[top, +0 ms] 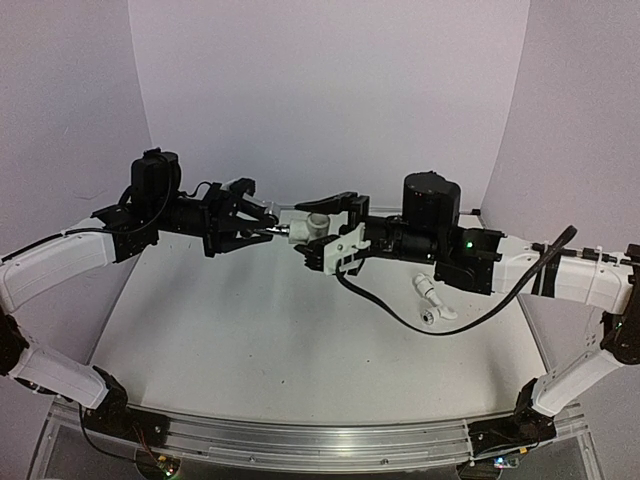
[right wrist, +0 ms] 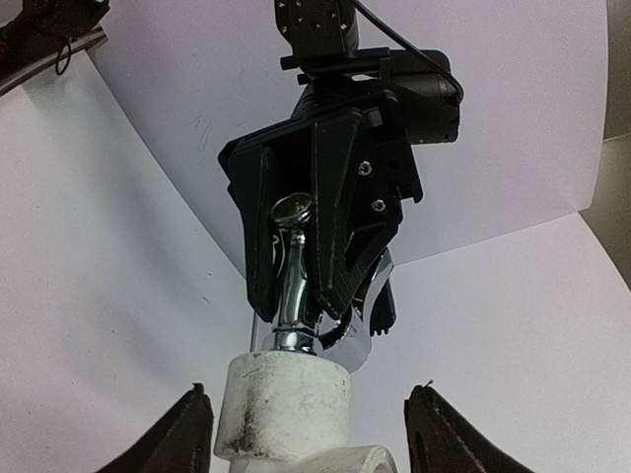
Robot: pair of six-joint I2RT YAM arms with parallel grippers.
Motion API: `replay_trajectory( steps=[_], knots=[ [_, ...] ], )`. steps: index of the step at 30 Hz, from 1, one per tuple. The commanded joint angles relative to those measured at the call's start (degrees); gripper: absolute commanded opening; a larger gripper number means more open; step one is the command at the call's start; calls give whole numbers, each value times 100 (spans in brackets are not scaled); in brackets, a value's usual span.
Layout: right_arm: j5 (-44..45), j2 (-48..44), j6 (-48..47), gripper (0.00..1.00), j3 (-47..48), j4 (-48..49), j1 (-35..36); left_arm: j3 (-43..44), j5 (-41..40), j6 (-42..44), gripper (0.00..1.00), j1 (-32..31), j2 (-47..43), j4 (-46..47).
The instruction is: Install the water faucets
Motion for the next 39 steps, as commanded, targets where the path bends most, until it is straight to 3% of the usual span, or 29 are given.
replay_trajectory(
  steps=[1, 7, 10, 12, 15, 18, 23, 26, 29, 31, 34, 36, 39],
  knots=[
    [-1, -12, 170, 58, 202, 85, 31, 356, 170, 124, 0, 3, -188, 441],
    [-126, 57, 973, 24, 445, -38, 35, 327, 190, 312, 0, 3, -231, 438],
    [-426, 162, 1529, 6, 885, -754, 34, 270, 313, 756, 0, 3, -228, 445],
    [-602, 244, 1787, 0, 1048, -1043, 35, 224, 421, 1061, 0, 3, -182, 445],
    [-853, 327, 2228, 0, 1239, -1387, 27, 241, 665, 1782, 0, -7, -140, 443],
    [-1258, 459, 2869, 0, 1581, -1947, -1, 185, 673, 3124, 0, -1, -374, 441],
    [-2852, 703, 4628, 0, 1886, -2264, -324, -191, 740, 6199, 0, -33, -1105, 442],
    [-4434, 1040, 6421, 0, 2044, -2061, -700, -414, 889, 7489, 0, -41, -1399, 439],
    [-5580, 1539, 9105, 0, 2130, -572, -787, -290, 944, 7723, 0, -45, -1249, 441],
    [-5786, 1750, 10813, 6, 2026, 538, -797, -300, 797, 7854, 0, -44, -1192, 443],
    [-5651, 1727, 12234, 30, 1736, 1526, -884, -545, 314, 8211, 0, -37, -1297, 440],
    [-5524, 1628, 12380, 41, 1630, 1520, -1030, -741, -116, 8267, 0, -34, -1393, 463],
    [-4726, 1188, 11881, 69, 1223, 1238, -1358, -1028, -1264, 7720, 0, -35, -1566, 613]
  ],
)
